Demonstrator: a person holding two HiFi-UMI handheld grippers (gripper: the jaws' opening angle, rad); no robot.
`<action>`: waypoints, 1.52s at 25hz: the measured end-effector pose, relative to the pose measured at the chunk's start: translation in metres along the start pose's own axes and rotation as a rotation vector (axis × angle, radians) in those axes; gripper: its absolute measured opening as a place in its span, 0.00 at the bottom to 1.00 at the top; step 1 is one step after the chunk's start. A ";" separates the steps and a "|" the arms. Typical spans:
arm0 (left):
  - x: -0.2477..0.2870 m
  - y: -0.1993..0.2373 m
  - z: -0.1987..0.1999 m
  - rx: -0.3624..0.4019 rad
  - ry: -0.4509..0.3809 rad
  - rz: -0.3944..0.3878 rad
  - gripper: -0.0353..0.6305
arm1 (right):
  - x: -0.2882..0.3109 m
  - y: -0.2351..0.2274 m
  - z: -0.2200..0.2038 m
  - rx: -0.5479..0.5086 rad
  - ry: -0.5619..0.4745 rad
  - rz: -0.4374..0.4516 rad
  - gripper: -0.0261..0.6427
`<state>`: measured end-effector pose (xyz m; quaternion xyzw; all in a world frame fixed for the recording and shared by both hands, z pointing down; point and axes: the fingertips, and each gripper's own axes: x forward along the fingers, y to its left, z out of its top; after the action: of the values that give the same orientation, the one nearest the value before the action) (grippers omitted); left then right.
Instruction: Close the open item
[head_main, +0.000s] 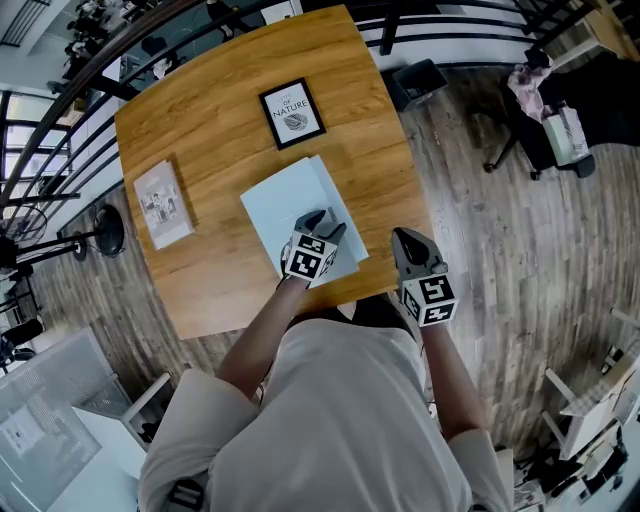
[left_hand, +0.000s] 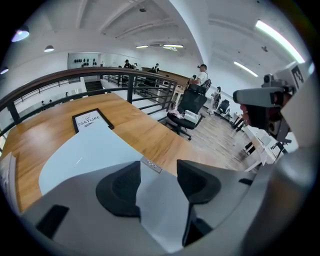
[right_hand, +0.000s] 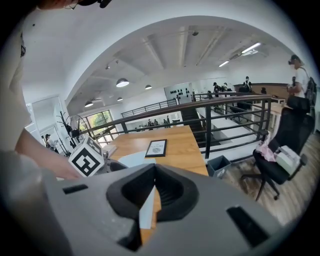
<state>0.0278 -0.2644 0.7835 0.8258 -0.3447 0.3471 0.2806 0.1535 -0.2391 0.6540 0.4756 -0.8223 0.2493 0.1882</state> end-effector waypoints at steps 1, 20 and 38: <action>0.003 0.000 -0.001 0.001 0.007 0.000 0.38 | 0.000 -0.002 -0.002 0.002 0.003 -0.001 0.04; 0.053 0.010 -0.018 -0.031 0.122 0.016 0.38 | 0.016 -0.031 -0.013 0.012 0.054 0.031 0.04; 0.076 0.014 -0.017 -0.047 0.150 0.050 0.38 | 0.030 -0.048 -0.020 0.003 0.083 0.090 0.04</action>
<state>0.0498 -0.2895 0.8552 0.7818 -0.3514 0.4067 0.3161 0.1828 -0.2680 0.6975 0.4277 -0.8340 0.2782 0.2099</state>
